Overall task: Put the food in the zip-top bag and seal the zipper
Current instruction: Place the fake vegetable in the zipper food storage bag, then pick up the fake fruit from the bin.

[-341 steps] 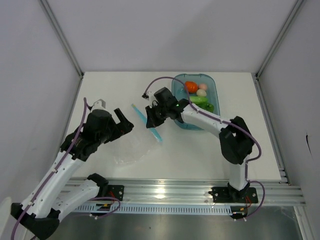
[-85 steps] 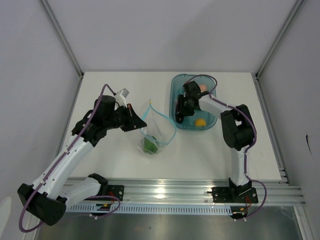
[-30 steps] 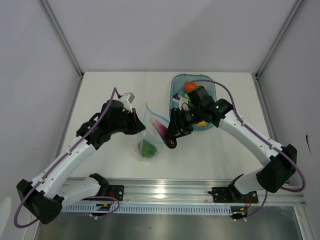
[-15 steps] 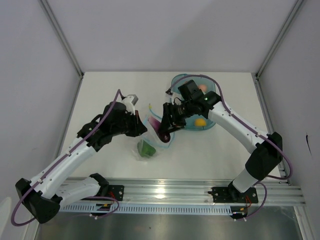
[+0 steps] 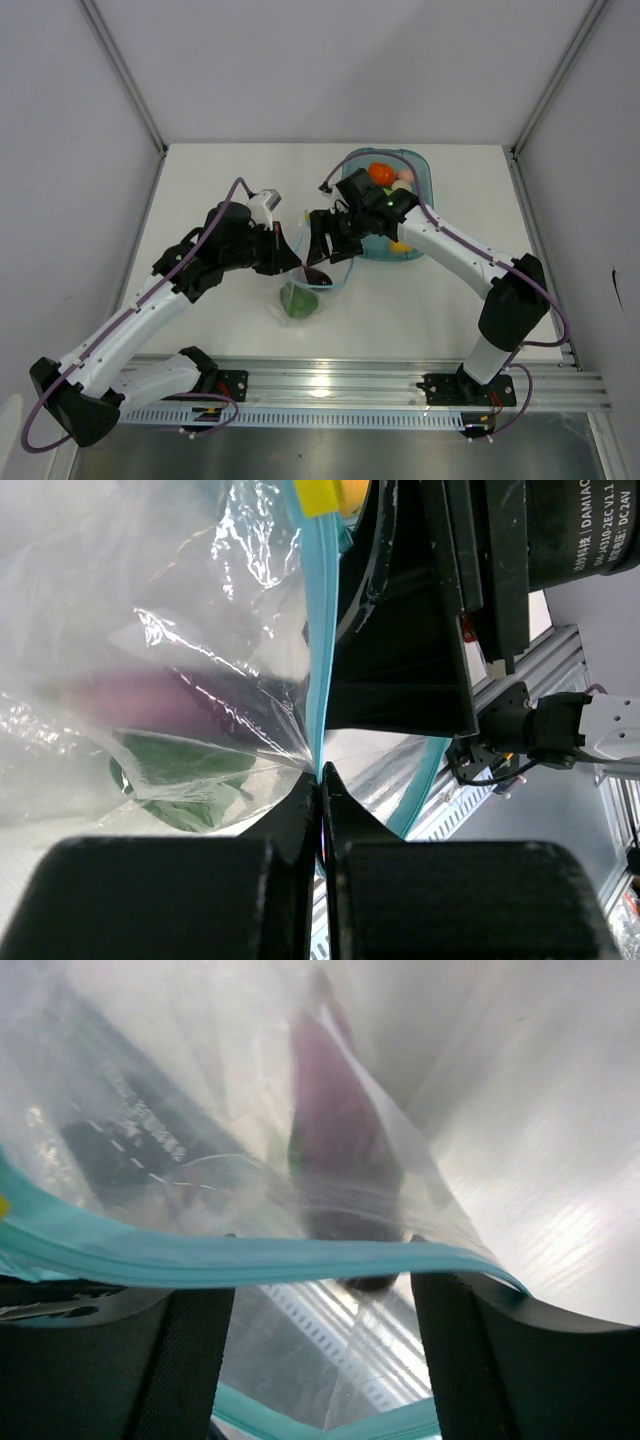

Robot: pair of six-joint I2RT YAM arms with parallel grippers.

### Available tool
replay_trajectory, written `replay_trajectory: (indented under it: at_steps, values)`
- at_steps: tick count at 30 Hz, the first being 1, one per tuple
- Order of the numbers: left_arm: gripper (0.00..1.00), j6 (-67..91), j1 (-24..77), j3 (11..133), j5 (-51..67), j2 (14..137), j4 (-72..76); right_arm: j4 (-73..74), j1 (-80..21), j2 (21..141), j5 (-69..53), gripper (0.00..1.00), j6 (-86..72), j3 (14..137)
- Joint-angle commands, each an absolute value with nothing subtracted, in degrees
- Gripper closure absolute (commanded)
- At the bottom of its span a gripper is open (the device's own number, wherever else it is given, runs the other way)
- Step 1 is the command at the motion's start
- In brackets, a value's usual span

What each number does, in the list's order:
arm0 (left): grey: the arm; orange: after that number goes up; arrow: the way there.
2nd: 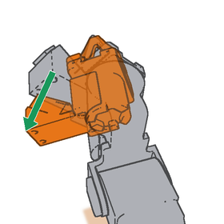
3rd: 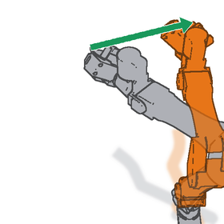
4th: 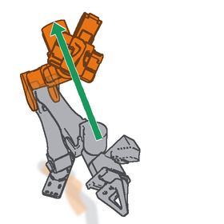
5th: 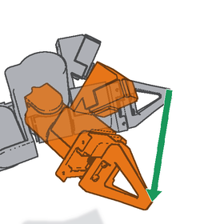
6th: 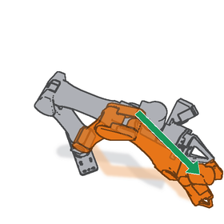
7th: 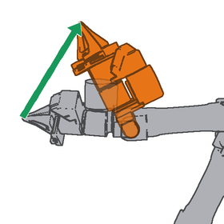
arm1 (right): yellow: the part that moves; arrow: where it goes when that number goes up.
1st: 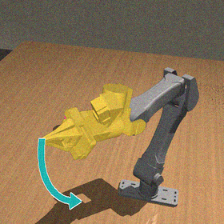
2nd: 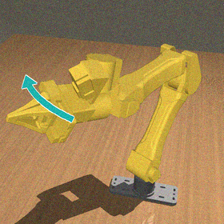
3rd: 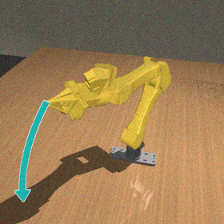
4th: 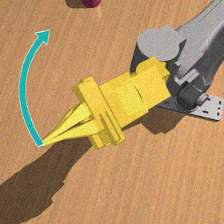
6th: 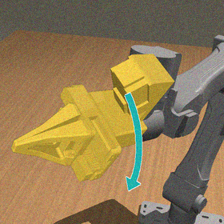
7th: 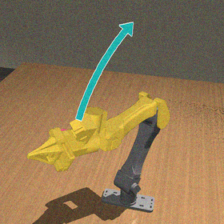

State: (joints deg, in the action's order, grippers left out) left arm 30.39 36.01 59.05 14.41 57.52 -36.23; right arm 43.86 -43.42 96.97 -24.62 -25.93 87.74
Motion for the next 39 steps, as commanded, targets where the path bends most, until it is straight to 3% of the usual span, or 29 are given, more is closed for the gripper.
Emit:
replay_trajectory:
  at_steps: [1, 2, 3, 4, 13, 15, 23, 29, 39]
  values:
    - [0.99, 31.6, 36.5, 61.6, 16.4, 57.0, -34.9, 43.0, -44.1, 95.1, -18.4, 0.28, -24.2, 87.5]
    - [0.99, 31.6, 36.5, 61.7, 16.4, 57.0, -34.9, 43.0, -44.1, 94.3, -18.0, 0.23, -24.0, 87.0]
    - [1.0, 31.8, 36.5, 61.6, 16.6, 57.0, -34.7, 42.5, -44.1, 93.8, -17.9, 0.07, -23.9, 86.6]
    - [0.99, 32.0, 36.5, 61.6, 16.8, 57.2, -34.6, 42.2, -44.1, 93.1, -17.5, 0.04, -23.7, 85.7]
    - [0.99, 32.3, 36.4, 61.6, 17.1, 58.3, -34.1, 44.4, -43.7, 82.4, -9.2, 0.05, -22.8, 87.1]
    - [0.99, 32.2, 36.5, 61.5, 16.7, 58.3, -34.2, 45.0, -41.8, 80.0, -8.0, 0.01, -22.2, 88.3]
    - [0.99, 32.0, 36.5, 61.6, 16.2, 58.4, -34.2, 44.8, -30.1, 77.4, -7.1, 0.01, -23.7, 89.0]
    - [0.99, 32.1, 36.5, 61.4, 16.5, 58.0, -34.3, 48.9, -21.6, 86.7, -5.9, 0.01, -23.6, 91.5]
    - [1.0, 32.1, 36.5, 60.7, 16.5, 57.3, -34.2, 54.4, -20.4, 104.6, 3.5, 0.0, -23.8, 98.2]
